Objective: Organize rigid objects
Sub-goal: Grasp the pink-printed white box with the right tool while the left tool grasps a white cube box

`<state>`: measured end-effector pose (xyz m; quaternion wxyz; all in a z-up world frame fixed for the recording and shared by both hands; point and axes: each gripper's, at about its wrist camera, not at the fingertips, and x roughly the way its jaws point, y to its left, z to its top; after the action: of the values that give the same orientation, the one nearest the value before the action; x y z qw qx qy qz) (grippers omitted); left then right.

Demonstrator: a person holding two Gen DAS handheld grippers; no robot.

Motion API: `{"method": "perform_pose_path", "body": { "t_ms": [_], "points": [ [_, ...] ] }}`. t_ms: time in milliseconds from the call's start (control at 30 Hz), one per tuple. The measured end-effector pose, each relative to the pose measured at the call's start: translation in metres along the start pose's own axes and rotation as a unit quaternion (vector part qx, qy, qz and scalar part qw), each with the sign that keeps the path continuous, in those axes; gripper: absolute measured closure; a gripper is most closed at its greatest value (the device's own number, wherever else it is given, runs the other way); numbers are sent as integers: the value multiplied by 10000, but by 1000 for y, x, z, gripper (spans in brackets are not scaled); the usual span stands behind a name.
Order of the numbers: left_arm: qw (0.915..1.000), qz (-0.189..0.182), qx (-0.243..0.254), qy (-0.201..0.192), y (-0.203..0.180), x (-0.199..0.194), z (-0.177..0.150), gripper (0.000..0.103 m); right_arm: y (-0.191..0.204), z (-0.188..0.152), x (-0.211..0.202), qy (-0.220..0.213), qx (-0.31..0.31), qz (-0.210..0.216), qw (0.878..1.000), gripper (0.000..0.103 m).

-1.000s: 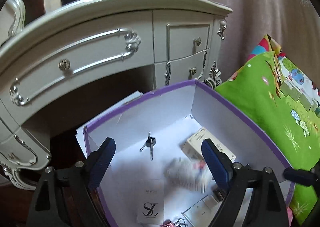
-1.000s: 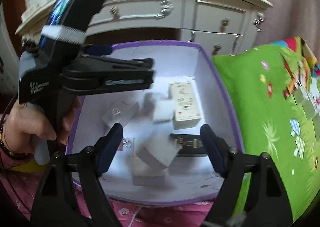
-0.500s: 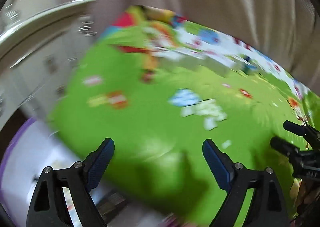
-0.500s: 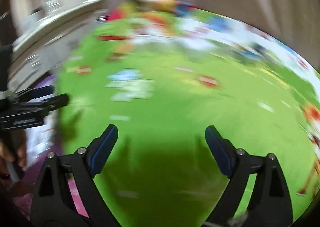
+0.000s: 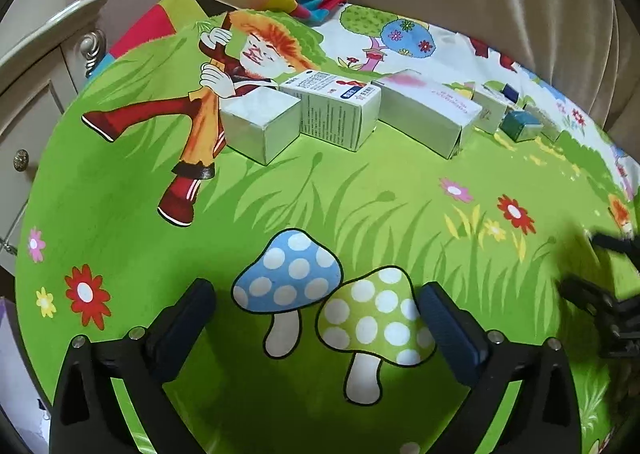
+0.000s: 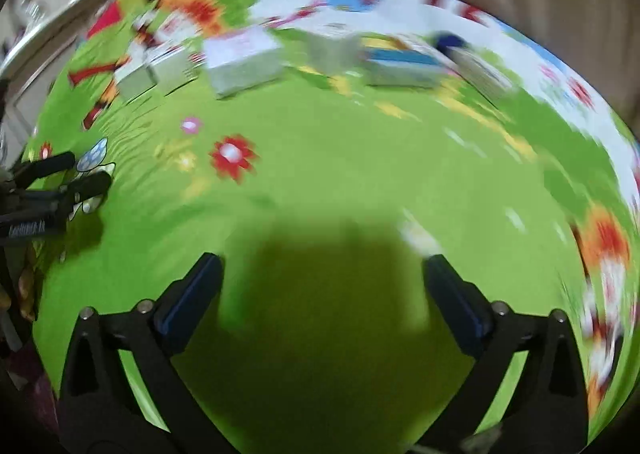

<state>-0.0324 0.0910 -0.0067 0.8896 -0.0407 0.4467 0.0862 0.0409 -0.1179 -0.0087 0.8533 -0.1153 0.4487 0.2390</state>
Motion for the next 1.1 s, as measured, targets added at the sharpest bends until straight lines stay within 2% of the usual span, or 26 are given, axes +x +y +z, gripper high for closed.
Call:
{"method": "perform_pose_path", "body": {
  "t_ms": [100, 267, 367, 467, 533, 633, 733, 800, 867, 1000, 1100],
  "points": [
    [10000, -6, -23, 4, -1, -1, 3, 0, 26, 43, 29, -18, -528, 348, 9980, 0],
    [10000, -8, -25, 1, 0, -2, 2, 0, 48, 124, 82, 109, -904, 613, 9940, 0],
    [10000, -9, -22, 2, 0, -2, 2, 0, 50, 155, 104, 113, -964, 666, 9931, 0],
    [10000, -5, -31, 0, 0, -2, 1, 0, 49, 159, 108, 58, -1051, 700, 9920, 2],
    [10000, -13, -20, 4, -1, -1, 1, 0, 50, 148, 92, -122, -1056, 751, 9915, 34],
    [10000, -45, 3, 15, -1, -2, 2, 0, 44, 112, 62, -178, -1182, 518, 9915, 34],
    [9998, -111, 131, 45, 0, 0, 5, 0, 19, 57, 25, -207, -810, 573, 9949, 34],
    [9994, -202, 286, 68, 4, 7, 15, 0, 0, 23, 4, -265, -610, 430, 9969, 33],
    [9996, -136, 222, 137, 13, 18, 31, 0, -13, -7, -17, -351, -447, 314, 9979, 33],
    [9998, 178, 91, 65, 33, 47, 73, 0, -23, -27, -32, -412, -315, 277, 9983, 33],
    [9987, 118, 495, -24, 30, 66, 100, 0, -23, -22, -25, -395, -295, 212, 9986, 29]
  ]
}}
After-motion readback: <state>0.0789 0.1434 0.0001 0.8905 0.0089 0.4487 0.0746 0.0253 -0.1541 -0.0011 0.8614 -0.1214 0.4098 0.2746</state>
